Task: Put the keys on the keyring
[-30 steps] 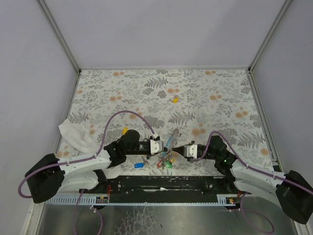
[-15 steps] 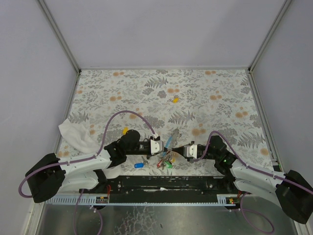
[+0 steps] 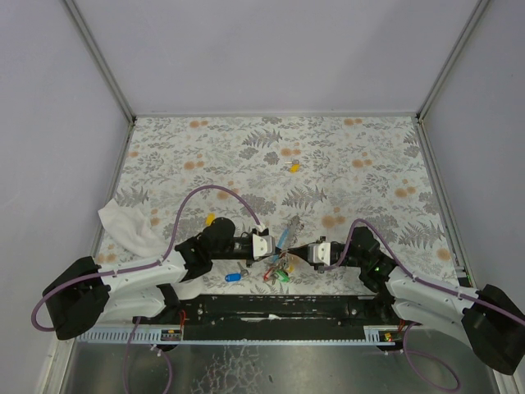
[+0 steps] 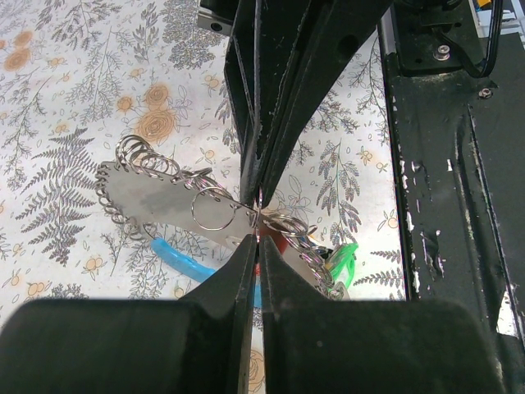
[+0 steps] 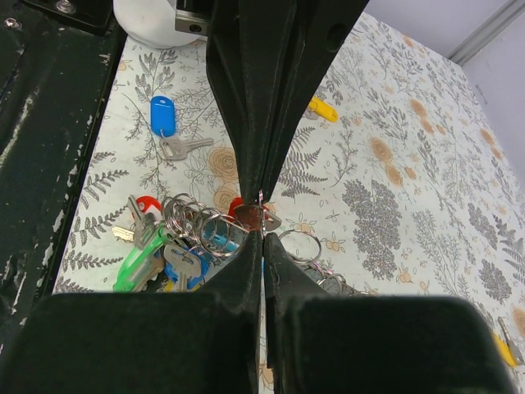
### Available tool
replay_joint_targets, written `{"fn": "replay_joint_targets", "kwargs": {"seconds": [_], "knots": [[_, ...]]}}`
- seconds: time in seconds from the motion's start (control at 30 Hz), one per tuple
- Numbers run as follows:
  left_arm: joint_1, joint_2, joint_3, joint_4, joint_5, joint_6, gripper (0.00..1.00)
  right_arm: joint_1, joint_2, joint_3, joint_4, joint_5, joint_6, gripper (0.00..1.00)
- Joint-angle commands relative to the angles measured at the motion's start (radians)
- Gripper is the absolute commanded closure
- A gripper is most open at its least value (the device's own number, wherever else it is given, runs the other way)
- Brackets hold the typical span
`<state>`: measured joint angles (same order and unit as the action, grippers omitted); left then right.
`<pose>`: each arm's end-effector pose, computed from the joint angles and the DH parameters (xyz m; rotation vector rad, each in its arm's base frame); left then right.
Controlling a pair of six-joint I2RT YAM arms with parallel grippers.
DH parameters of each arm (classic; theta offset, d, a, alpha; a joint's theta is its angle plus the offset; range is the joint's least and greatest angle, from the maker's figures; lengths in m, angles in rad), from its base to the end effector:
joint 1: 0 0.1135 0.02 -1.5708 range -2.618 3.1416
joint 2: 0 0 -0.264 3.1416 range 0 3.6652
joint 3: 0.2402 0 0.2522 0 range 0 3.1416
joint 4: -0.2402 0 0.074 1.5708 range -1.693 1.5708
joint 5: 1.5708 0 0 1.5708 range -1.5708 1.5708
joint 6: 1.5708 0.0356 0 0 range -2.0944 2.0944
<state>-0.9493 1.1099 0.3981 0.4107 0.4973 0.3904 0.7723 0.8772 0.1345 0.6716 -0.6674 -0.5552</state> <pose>0.1188 -0.1951 0.2041 1.4498 1.2615 -0.8448 0.1092 0.1372 0.1878 -1.3870 0.9383 0.7100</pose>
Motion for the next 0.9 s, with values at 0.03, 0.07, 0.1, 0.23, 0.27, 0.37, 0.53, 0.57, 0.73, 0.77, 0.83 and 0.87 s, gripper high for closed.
{"fn": "replay_joint_targets", "kwargs": {"seconds": [0.03,0.07,0.1,0.23,0.27,0.37,0.53,0.57,0.73,0.77,0.83,0.87], "knots": [[-0.012,0.0,0.036,0.083,0.004,-0.005,1.0,-0.002,0.005,0.061,0.046,-0.036,0.015,1.0],[-0.012,-0.002,0.035,0.086,0.004,-0.005,1.0,-0.001,0.006,0.061,0.045,-0.038,0.016,1.0],[-0.013,-0.003,0.035,0.087,0.004,-0.005,1.0,-0.001,0.007,0.062,0.044,-0.039,0.018,1.0],[-0.015,-0.008,0.037,0.088,-0.003,-0.004,1.0,-0.002,0.009,0.065,0.038,-0.046,0.018,1.0],[-0.017,-0.008,0.036,0.087,-0.006,-0.005,1.0,-0.001,0.006,0.065,0.036,-0.046,0.018,1.0],[-0.016,-0.019,0.034,0.069,-0.018,0.004,1.0,-0.002,-0.006,0.059,0.03,-0.027,0.016,1.0],[-0.016,-0.039,0.034,0.014,-0.043,0.026,1.0,-0.002,-0.036,0.053,0.007,0.001,0.004,1.0],[-0.017,-0.041,0.034,0.007,-0.046,0.028,1.0,-0.003,-0.035,0.053,0.005,0.002,0.001,1.0],[-0.017,-0.055,0.027,0.004,-0.056,0.031,1.0,-0.003,-0.028,0.056,0.006,-0.004,0.002,1.0],[-0.017,-0.058,0.027,0.004,-0.058,0.031,1.0,-0.003,-0.027,0.057,0.007,-0.004,0.001,1.0],[-0.017,-0.059,0.027,0.004,-0.057,0.031,1.0,-0.003,-0.025,0.057,0.009,-0.004,0.001,1.0],[-0.016,-0.057,0.026,0.004,-0.057,0.032,1.0,-0.002,-0.024,0.058,0.01,-0.004,0.001,1.0]]}}
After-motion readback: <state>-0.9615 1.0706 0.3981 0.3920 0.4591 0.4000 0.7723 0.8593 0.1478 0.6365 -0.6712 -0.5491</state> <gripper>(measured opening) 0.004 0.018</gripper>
